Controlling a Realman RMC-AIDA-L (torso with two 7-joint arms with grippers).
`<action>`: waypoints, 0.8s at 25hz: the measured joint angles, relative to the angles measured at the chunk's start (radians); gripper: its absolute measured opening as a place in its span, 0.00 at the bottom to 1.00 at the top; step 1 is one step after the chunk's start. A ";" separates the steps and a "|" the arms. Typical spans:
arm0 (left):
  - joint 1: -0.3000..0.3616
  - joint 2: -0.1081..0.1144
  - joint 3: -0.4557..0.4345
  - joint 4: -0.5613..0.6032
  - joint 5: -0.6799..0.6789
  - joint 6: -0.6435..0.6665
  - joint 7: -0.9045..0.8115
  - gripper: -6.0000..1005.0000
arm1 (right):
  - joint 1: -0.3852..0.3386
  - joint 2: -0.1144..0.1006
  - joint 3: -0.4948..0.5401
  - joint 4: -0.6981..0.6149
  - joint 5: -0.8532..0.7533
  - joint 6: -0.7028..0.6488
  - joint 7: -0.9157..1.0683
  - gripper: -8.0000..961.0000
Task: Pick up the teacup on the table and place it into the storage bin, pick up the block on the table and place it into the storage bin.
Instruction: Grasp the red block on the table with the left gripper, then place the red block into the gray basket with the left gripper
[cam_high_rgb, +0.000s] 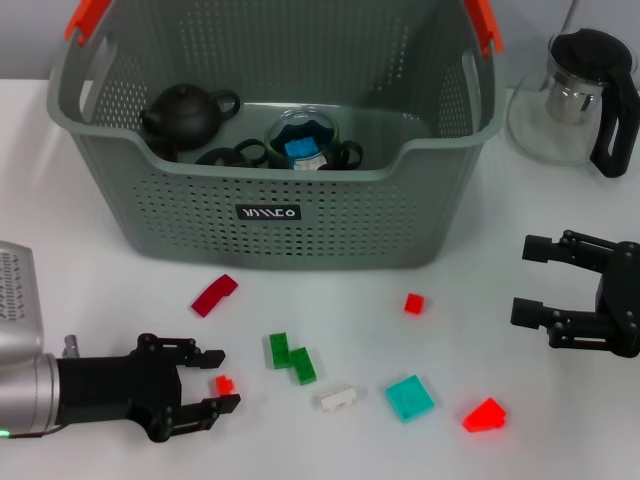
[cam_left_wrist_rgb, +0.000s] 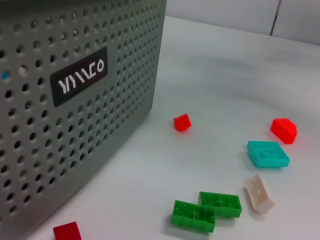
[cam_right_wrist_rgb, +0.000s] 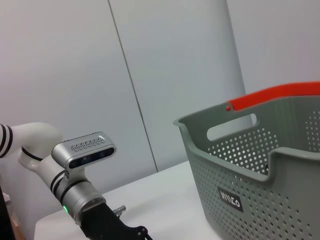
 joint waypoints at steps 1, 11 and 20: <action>0.000 0.000 0.000 -0.002 0.000 -0.003 0.003 0.55 | -0.001 0.000 0.000 0.000 0.000 0.000 0.000 0.95; -0.004 0.000 0.004 0.002 0.006 -0.013 -0.018 0.45 | -0.002 0.000 0.000 0.000 0.000 0.000 0.000 0.95; -0.011 0.002 0.006 0.029 0.014 -0.010 -0.108 0.29 | 0.000 -0.001 0.000 0.000 0.000 -0.006 0.000 0.95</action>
